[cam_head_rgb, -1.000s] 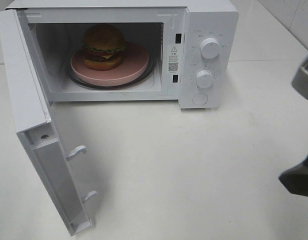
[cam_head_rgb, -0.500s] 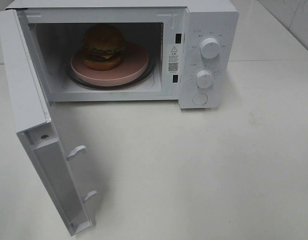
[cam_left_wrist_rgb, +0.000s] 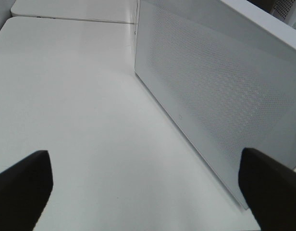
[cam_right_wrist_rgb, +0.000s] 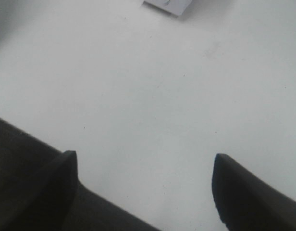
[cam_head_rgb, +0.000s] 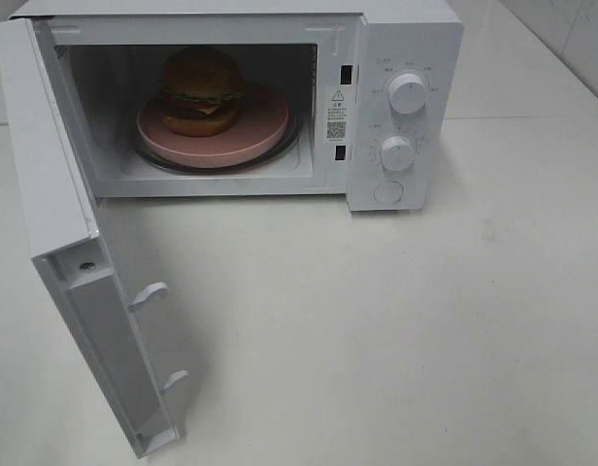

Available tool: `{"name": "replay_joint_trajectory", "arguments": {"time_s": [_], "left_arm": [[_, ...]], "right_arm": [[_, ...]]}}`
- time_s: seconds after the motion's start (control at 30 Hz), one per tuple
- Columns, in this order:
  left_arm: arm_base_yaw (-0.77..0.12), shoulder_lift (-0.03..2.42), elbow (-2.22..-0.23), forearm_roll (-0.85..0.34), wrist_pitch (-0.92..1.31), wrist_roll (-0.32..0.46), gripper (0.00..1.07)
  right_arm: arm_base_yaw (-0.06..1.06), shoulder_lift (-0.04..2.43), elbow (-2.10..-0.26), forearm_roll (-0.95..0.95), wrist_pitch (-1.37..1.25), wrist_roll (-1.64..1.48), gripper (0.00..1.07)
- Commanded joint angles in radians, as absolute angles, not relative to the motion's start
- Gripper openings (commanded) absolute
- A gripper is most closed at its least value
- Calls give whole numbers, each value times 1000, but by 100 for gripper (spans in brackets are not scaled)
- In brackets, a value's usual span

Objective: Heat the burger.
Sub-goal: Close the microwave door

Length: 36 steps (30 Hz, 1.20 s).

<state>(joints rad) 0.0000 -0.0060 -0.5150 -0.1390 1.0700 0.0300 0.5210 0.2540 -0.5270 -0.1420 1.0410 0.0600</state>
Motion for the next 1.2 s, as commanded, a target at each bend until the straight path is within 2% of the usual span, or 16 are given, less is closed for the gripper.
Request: {"name": "replay_joint_trajectory", "arguments": {"time_s": [0.03,0.53,0.8,1.2], "left_arm": [[1,-23,-516,-140,1069,31,98],[1,-23,-516,-140,1069,31,98],[1,-23,-516,-140,1069,31,98],[1,-23,-516,-141,1069,31,98]], "right_arm": [[428,219,-500,-120,994,50,76],[158,47,-500,-115,994,53,76],[116,-24,-500,-115,994,54,76],[116,-32,-500,-115,994,55,76]]}}
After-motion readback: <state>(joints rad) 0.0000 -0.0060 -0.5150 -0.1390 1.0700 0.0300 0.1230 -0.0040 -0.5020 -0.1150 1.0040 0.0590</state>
